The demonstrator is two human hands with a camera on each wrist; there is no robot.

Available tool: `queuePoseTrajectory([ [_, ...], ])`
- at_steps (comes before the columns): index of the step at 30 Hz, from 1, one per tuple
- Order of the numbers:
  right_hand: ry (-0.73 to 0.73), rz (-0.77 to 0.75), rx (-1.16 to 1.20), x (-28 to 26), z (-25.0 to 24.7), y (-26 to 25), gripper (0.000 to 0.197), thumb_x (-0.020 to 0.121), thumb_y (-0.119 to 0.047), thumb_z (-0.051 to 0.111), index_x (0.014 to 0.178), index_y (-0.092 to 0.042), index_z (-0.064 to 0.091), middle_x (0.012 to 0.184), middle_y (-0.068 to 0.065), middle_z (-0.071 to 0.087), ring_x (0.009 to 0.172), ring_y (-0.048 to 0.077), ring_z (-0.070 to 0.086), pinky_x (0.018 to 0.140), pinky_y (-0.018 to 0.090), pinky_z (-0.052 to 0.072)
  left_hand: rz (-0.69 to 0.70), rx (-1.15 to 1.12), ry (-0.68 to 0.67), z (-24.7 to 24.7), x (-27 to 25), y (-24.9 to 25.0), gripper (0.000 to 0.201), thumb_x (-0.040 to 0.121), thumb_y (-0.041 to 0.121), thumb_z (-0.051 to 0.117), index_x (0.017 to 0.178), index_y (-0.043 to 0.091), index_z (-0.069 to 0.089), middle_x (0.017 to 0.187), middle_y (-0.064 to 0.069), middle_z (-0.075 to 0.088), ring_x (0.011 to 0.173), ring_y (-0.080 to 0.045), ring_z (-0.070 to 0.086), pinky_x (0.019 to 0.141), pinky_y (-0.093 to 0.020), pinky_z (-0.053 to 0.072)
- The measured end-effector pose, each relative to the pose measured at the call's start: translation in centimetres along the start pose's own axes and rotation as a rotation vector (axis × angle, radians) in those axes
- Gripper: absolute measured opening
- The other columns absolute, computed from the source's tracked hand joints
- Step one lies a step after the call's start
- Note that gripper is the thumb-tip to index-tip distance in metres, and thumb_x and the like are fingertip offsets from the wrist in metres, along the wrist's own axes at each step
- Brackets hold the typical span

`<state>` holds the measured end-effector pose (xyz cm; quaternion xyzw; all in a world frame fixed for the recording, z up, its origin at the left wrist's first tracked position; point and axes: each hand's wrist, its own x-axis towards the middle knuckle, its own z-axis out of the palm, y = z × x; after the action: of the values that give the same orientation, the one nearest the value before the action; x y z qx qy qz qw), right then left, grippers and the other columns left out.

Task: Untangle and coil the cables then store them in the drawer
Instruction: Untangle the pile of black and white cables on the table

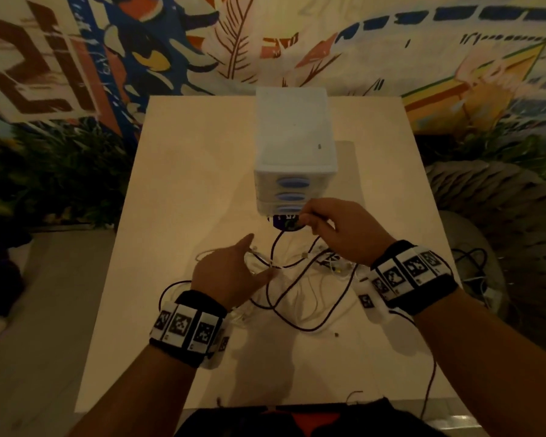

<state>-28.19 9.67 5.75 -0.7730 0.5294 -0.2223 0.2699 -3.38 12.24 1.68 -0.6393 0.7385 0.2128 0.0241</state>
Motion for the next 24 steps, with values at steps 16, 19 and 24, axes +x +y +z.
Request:
queuePoseTrajectory([
  [16, 0.076, 0.195, 0.050, -2.0, -2.6, 1.0, 0.019, 0.100, -0.025, 0.057, 0.087, -0.012, 0.064, 0.068, -0.005, 0.057, 0.062, 0.006, 0.052, 0.063, 0.031, 0.044, 0.064, 0.178, 0.101, -0.4, 1.5, -1.2, 0.036, 0.102, 0.049, 0.041, 0.093, 0.030, 0.069, 0.092, 0.006, 0.070, 0.101, -0.025, 0.057, 0.088, -0.043, 0.041],
  [19, -0.023, 0.283, -0.086, -1.8, -2.7, 1.4, 0.018, 0.097, -0.016, 0.055, 0.110, -0.018, 0.066, 0.101, 0.003, 0.068, 0.094, 0.022, 0.062, 0.086, 0.037, 0.050, 0.071, 0.206, 0.115, -0.8, 1.1, -0.7, 0.040, 0.103, 0.055, 0.038, 0.097, 0.033, 0.072, 0.090, 0.008, 0.071, 0.100, -0.024, 0.057, 0.089, -0.043, 0.039],
  [24, -0.043, -0.015, -0.091, 0.1, 0.1, -4.5, 0.040, 0.091, -0.020, 0.049, 0.127, -0.018, 0.065, 0.123, -0.002, 0.068, 0.111, 0.013, 0.058, 0.091, 0.019, 0.037, 0.106, 0.190, 0.225, -0.7, 0.3, 0.8, 0.042, 0.100, 0.054, 0.046, 0.079, 0.027, 0.069, 0.077, 0.007, 0.070, 0.090, -0.026, 0.058, 0.085, -0.043, 0.040],
])
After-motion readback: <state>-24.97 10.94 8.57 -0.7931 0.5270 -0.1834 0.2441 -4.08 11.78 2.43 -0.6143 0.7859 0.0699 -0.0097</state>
